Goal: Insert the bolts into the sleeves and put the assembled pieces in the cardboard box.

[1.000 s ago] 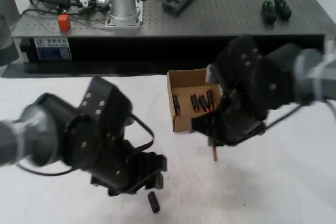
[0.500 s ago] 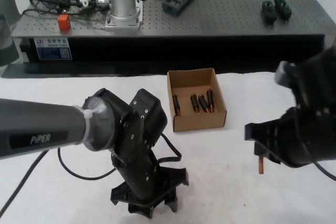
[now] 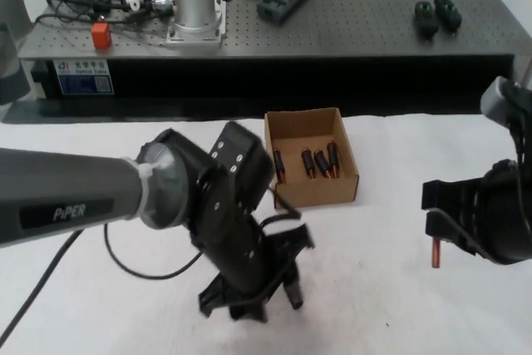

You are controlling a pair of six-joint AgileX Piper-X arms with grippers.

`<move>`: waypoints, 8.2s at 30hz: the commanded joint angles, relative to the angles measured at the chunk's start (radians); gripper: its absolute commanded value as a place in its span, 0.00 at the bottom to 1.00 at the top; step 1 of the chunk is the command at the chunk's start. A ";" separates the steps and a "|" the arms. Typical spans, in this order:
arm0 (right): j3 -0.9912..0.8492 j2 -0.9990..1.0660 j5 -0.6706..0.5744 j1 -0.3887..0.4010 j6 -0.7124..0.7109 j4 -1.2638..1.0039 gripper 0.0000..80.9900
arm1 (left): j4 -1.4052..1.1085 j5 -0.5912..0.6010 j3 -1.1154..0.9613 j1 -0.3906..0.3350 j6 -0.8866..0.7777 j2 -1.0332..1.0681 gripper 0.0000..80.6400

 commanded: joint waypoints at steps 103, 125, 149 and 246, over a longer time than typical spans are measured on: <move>-0.005 -0.060 -0.588 0.190 -0.106 -0.600 0.55 | -0.721 0.171 0.378 -0.054 0.607 -0.724 0.01; -0.004 -0.298 -0.302 -0.053 -0.177 0.021 0.06 | 0.000 -0.161 -0.772 0.111 0.494 0.379 0.01; -0.004 -0.337 -0.775 -0.053 0.882 0.144 0.06 | 0.142 -0.162 -0.985 0.115 0.452 0.616 0.44; 0.608 -0.488 -0.176 0.239 -0.182 -0.617 0.06 | -0.039 -0.483 0.825 0.113 0.584 -1.362 0.01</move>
